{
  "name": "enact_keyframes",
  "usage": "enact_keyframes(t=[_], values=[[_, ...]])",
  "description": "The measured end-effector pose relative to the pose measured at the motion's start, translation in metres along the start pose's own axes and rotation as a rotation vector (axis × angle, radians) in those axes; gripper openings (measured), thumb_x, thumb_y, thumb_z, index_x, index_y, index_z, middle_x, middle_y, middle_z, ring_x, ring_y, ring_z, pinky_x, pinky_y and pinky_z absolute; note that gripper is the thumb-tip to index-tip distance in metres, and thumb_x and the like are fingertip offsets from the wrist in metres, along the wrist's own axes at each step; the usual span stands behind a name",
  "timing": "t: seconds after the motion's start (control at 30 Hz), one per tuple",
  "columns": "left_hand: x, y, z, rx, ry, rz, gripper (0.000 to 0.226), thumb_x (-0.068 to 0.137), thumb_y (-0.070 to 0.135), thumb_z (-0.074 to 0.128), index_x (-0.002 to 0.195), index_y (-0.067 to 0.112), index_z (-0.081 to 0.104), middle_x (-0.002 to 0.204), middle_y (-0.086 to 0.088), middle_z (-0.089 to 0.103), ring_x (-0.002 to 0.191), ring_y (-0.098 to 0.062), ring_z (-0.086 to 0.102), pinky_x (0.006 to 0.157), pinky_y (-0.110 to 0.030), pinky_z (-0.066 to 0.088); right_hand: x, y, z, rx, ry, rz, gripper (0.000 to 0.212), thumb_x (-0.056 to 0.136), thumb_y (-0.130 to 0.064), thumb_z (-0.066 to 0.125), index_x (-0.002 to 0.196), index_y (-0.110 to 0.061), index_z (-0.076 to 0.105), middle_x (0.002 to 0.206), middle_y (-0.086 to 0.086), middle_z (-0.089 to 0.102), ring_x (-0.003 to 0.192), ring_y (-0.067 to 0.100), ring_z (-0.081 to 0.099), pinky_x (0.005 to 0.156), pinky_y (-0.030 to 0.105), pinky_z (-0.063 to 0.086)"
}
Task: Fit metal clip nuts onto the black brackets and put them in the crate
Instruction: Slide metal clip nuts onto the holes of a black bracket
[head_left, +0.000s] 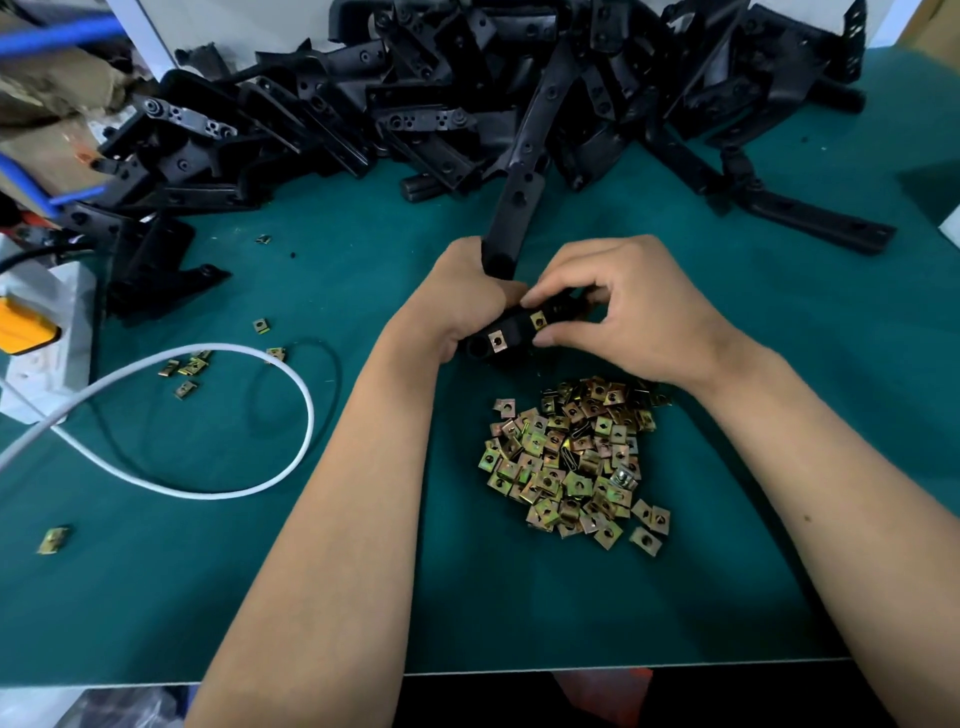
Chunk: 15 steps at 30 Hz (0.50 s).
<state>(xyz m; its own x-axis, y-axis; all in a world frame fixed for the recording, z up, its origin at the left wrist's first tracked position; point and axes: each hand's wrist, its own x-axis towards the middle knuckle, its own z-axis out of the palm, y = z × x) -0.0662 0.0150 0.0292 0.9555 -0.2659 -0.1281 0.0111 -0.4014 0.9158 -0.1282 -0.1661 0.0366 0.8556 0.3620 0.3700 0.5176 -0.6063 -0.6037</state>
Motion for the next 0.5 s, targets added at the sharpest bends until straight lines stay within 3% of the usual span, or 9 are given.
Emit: enact_keyframes(t=[0.13, 0.27, 0.37, 0.5], values=[[-0.003, 0.001, -0.003, 0.034, -0.054, 0.024, 0.025, 0.083, 0.002, 0.07, 0.073, 0.018, 0.054, 0.056, 0.01, 0.053, 0.048, -0.004, 0.052, 0.044, -0.018, 0.041, 0.0, -0.005, 0.0, -0.053, -0.029, -0.048, 0.032, 0.078, -0.015, 0.09, 0.108, -0.015, 0.08, 0.099, -0.006, 0.073, 0.094, 0.007, 0.068, 0.089, 0.027, 0.054], [-0.001, 0.0, -0.001, 0.0, 0.007, 0.006, 0.028, 0.082, 0.001, 0.069, 0.073, 0.018, 0.049, 0.059, 0.006, 0.047, 0.047, -0.006, 0.047, 0.044, -0.02, 0.039, 0.0, -0.005, 0.003, -0.102, 0.0, -0.056, 0.029, 0.082, -0.014, 0.086, 0.109, -0.013, 0.079, 0.1, -0.004, 0.072, 0.091, 0.016, 0.068, 0.086, 0.039, 0.054], [-0.001, 0.0, -0.001, -0.007, 0.005, 0.005, 0.024, 0.081, 0.004, 0.071, 0.074, 0.017, 0.052, 0.066, 0.0, 0.051, 0.054, -0.012, 0.051, 0.049, -0.024, 0.042, 0.0, -0.005, 0.005, -0.148, -0.01, -0.065, 0.03, 0.083, -0.016, 0.085, 0.113, -0.016, 0.077, 0.105, -0.005, 0.07, 0.094, 0.013, 0.064, 0.088, 0.04, 0.053], [-0.003, 0.002, 0.001, -0.086, 0.068, -0.018, 0.015, 0.082, 0.002, 0.068, 0.094, 0.009, 0.062, 0.08, -0.012, 0.055, 0.069, -0.02, 0.055, 0.061, -0.035, 0.046, 0.0, -0.005, 0.01, -0.206, 0.006, -0.093, 0.043, 0.077, -0.031, 0.09, 0.116, -0.021, 0.074, 0.11, -0.007, 0.063, 0.106, 0.013, 0.054, 0.094, 0.037, 0.049]])
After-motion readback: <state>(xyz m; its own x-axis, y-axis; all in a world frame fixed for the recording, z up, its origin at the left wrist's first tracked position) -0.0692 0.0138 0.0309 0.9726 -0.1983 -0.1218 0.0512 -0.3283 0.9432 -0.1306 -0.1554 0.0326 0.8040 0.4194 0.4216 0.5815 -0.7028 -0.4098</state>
